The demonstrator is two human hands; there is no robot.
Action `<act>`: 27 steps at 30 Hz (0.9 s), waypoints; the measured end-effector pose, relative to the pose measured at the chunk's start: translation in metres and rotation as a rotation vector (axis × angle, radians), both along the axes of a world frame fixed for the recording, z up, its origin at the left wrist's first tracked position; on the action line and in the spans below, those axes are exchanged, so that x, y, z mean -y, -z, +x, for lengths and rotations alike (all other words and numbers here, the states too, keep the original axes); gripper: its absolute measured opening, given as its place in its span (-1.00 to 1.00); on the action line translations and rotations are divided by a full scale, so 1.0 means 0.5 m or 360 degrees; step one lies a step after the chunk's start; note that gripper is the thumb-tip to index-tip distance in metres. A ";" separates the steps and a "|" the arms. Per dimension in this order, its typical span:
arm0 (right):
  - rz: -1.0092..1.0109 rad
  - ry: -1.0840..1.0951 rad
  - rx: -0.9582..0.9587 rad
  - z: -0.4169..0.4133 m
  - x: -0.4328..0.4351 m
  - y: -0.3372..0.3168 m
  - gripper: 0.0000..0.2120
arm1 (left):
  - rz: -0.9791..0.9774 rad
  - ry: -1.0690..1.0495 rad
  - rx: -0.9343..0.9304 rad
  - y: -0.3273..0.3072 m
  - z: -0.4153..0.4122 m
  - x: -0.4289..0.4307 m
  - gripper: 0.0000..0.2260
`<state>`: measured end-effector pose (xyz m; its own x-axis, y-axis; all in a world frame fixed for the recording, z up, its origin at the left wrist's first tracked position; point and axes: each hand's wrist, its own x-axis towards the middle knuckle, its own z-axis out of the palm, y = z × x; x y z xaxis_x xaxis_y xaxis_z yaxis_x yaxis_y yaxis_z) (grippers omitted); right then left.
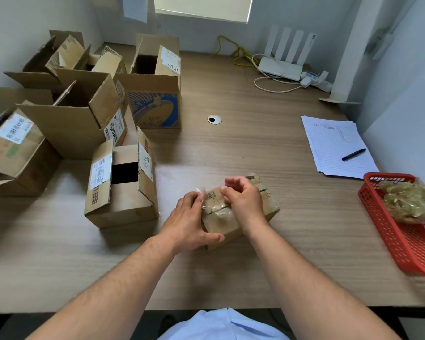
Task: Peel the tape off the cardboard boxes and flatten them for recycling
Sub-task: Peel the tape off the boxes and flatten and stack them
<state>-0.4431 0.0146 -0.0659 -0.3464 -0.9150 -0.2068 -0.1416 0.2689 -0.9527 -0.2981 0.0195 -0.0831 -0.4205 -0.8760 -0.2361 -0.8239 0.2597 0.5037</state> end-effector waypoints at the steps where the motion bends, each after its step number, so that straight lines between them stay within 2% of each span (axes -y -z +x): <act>1: -0.0066 -0.0004 -0.0225 -0.007 -0.004 0.002 -0.81 | 0.0001 0.0002 -0.0005 0.000 0.001 0.000 0.07; 4: -0.0318 -0.0196 -0.0892 -0.009 -0.023 0.010 -0.66 | 0.0002 0.0009 -0.0016 -0.001 0.002 0.000 0.07; 6: -0.0453 -0.0395 -0.1226 0.003 -0.038 0.020 -0.59 | 0.0012 0.0006 -0.0047 -0.003 0.002 0.002 0.06; 9: -0.0521 -0.0526 -0.1252 0.019 -0.042 0.026 -0.56 | 0.0045 -0.0009 -0.0092 -0.007 0.001 0.004 0.04; 11: -0.0494 -0.0549 -0.1224 0.022 -0.037 0.025 -0.73 | 0.0031 0.0011 -0.0081 -0.005 0.003 0.004 0.04; 13: -0.0443 -0.0480 -0.1341 0.012 -0.030 0.032 -0.89 | 0.0015 0.0039 -0.0046 -0.001 0.005 0.005 0.06; 15: -0.0328 -0.0325 -0.1481 -0.005 -0.027 0.034 -0.94 | 0.0015 0.0056 -0.0024 0.001 0.006 0.007 0.07; 18: -0.0168 -0.0242 -0.1564 -0.016 -0.032 0.034 -0.90 | -0.0001 0.0072 -0.0013 -0.001 0.005 0.006 0.06; 23: -0.0319 -0.0410 -0.1711 -0.002 -0.041 0.042 -0.87 | 0.0007 0.0075 -0.0014 -0.002 0.005 0.007 0.06; 27: -0.0230 -0.0548 -0.1898 0.005 -0.050 0.035 -0.68 | -0.0012 0.0064 -0.0032 -0.002 0.003 0.006 0.05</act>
